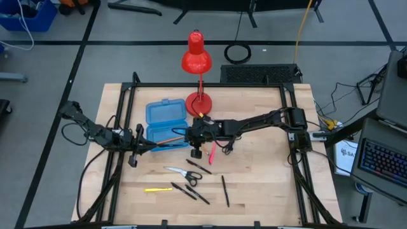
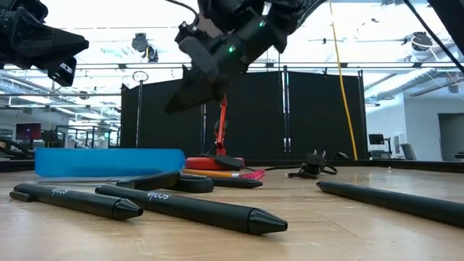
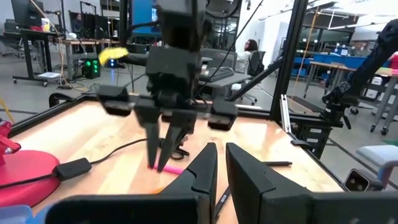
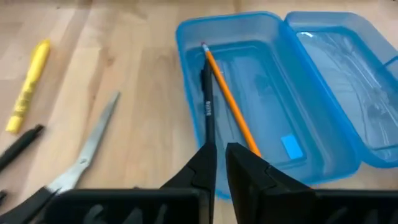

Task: Pick & place school supplies into a supply box
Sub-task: Put the black pen into the blue supply box

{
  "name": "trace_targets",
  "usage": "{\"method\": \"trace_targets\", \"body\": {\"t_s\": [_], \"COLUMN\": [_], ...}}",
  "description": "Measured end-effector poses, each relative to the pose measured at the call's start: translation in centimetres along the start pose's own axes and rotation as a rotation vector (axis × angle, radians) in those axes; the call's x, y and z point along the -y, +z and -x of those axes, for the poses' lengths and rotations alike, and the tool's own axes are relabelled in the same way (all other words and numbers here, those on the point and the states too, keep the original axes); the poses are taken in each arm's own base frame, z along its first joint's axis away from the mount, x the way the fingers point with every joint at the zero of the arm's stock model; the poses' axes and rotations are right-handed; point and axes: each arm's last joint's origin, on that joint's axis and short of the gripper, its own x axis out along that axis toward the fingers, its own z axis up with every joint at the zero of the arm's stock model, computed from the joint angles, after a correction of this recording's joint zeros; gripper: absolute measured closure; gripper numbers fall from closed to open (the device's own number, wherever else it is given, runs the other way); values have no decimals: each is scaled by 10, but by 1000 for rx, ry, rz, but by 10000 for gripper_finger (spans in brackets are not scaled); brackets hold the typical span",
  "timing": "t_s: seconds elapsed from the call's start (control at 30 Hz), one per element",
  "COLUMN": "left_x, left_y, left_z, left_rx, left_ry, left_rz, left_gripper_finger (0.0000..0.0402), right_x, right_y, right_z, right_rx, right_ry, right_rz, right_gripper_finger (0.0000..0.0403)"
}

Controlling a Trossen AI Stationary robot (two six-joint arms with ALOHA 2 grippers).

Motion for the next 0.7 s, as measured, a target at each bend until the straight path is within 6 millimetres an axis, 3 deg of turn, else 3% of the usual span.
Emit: {"method": "trace_targets", "body": {"t_s": [0.43, 0.7], "left_x": [0, 0], "left_y": [0, 0], "left_z": [0, 0], "left_rx": [2, 2], "left_ry": [7, 8], "left_rz": [1, 2], "left_gripper_finger": [364, 364], "right_x": [-17, -34], "right_y": [3, -3], "right_z": [41, 66], "right_rx": [-152, -285], "right_ry": [25, 32], "right_rz": [-12, -130], "right_gripper_finger": [402, 402]}}
